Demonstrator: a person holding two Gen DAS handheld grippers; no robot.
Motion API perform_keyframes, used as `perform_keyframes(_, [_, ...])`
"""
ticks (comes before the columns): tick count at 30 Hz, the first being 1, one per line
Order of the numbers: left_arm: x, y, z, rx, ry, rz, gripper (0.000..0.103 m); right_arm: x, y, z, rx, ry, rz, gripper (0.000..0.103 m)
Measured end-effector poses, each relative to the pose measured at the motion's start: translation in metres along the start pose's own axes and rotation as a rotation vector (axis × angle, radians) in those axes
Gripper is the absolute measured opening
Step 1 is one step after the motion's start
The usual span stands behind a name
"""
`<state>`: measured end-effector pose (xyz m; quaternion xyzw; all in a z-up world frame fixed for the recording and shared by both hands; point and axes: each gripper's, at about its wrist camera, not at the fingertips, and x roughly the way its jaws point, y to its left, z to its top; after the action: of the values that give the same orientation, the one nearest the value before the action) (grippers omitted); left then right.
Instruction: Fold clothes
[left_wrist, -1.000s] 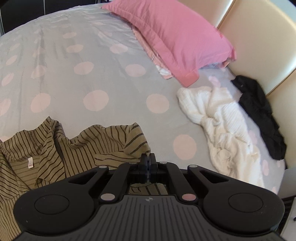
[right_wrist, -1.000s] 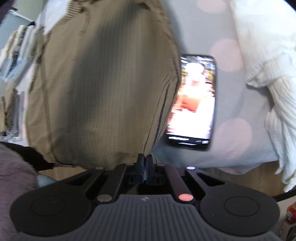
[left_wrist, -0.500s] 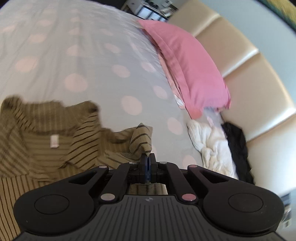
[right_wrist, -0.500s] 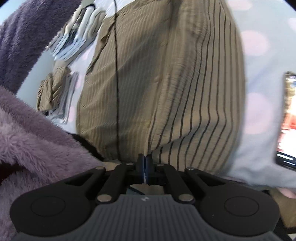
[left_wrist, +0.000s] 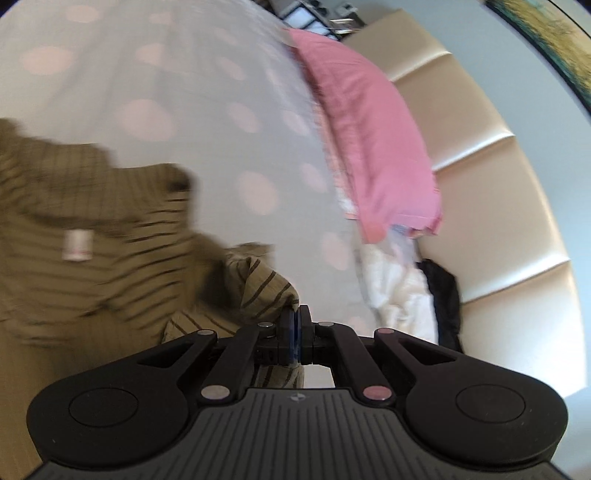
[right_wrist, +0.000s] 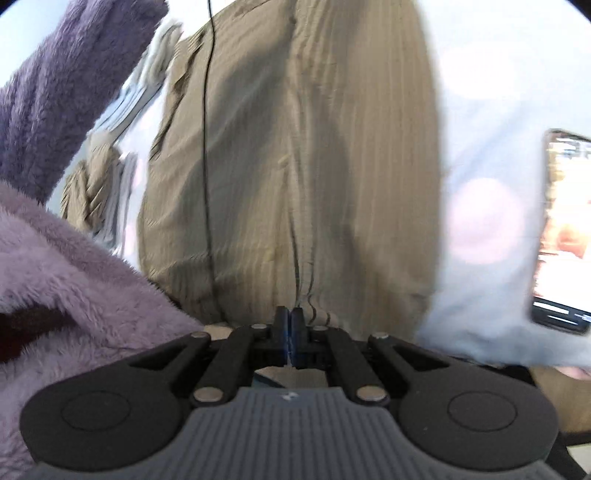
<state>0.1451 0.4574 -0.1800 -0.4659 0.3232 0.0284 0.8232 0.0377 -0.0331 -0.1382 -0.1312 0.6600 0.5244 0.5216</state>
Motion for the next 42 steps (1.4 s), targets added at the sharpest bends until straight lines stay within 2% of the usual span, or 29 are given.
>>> perform_keyframes(5, [0.037, -0.024, 0.000, -0.056, 0.006, -0.140, 0.000, -0.047, -0.016, -0.011, 0.068, -0.083, -0.107, 0.002])
perform_keyframes(7, [0.044, -0.022, -0.004, -0.095, -0.004, -0.206, 0.000, -0.059, -0.018, -0.016, 0.087, -0.114, -0.117, 0.002])
perform_keyframes(8, [0.044, -0.014, -0.005, -0.114, -0.012, -0.206, 0.000, -0.061, -0.018, -0.017, 0.086, -0.124, -0.107, 0.002])
perform_keyframes(10, [0.044, 0.005, -0.009, -0.150, -0.028, -0.198, 0.000, -0.061, -0.015, -0.018, 0.075, -0.132, -0.077, 0.002])
perform_keyframes(15, [0.026, 0.072, -0.019, -0.257, -0.061, -0.132, 0.000, -0.024, 0.004, -0.011, 0.031, -0.093, 0.017, 0.002])
perform_keyframes(20, [-0.002, 0.110, -0.017, -0.262, -0.085, -0.055, 0.000, 0.021, 0.017, -0.002, 0.009, -0.030, 0.082, 0.002])
perform_keyframes(23, [-0.015, 0.119, -0.015, -0.238, -0.090, -0.029, 0.000, 0.042, 0.028, 0.004, -0.027, 0.005, 0.069, 0.002])
perform_keyframes(32, [-0.047, 0.139, -0.017, -0.197, -0.112, -0.023, 0.000, 0.075, 0.049, 0.007, -0.106, 0.084, 0.035, 0.002])
perform_keyframes(38, [-0.054, 0.153, -0.013, -0.195, -0.120, 0.041, 0.000, 0.089, 0.053, 0.006, -0.117, 0.135, 0.076, 0.001])
perform_keyframes(42, [-0.053, 0.145, -0.013, -0.157, -0.096, 0.132, 0.000, 0.093, 0.049, 0.004, -0.112, 0.136, 0.033, 0.001])
